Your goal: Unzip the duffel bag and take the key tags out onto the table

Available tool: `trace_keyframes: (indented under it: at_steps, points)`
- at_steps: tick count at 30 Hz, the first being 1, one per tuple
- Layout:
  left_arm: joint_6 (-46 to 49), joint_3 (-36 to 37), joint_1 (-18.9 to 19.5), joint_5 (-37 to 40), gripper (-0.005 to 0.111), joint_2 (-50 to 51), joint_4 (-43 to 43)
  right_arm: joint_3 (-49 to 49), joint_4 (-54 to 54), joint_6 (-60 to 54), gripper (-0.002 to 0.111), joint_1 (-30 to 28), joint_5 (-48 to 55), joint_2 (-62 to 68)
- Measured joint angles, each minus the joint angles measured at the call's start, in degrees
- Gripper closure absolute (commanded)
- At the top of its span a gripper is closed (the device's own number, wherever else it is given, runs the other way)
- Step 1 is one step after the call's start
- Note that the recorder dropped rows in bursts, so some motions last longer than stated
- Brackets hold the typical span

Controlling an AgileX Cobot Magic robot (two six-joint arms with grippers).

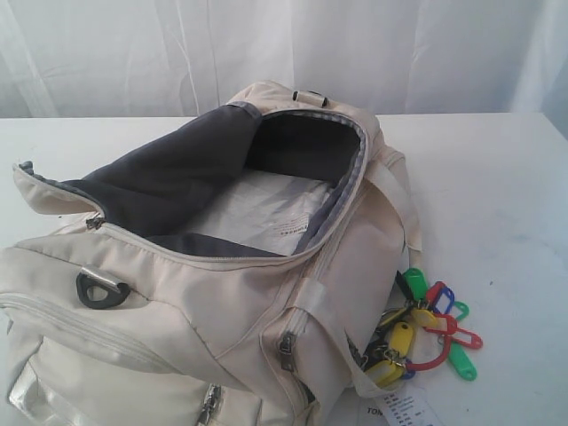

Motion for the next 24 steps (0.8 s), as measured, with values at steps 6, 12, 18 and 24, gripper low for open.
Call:
trace_keyframes:
  at_steps: [6,12,18,24]
  points:
    - [0.00,0.00,0.00,0.00,0.107,0.00,0.00,0.00,0.00,0.00,0.108,-2.51,0.00,0.00]
    - [0.00,0.00,0.00,0.00,0.107,0.00,0.00,0.00,0.00,0.00,0.108,-2.51,0.00,0.00]
    - [0.00,0.00,0.00,0.00,0.107,0.00,0.00,0.00,0.00,0.00,0.108,-2.51,0.00,0.00]
    - [0.00,0.00,0.00,0.00,0.107,0.00,0.00,0.00,0.00,0.00,0.108,-2.51,0.00,0.00]
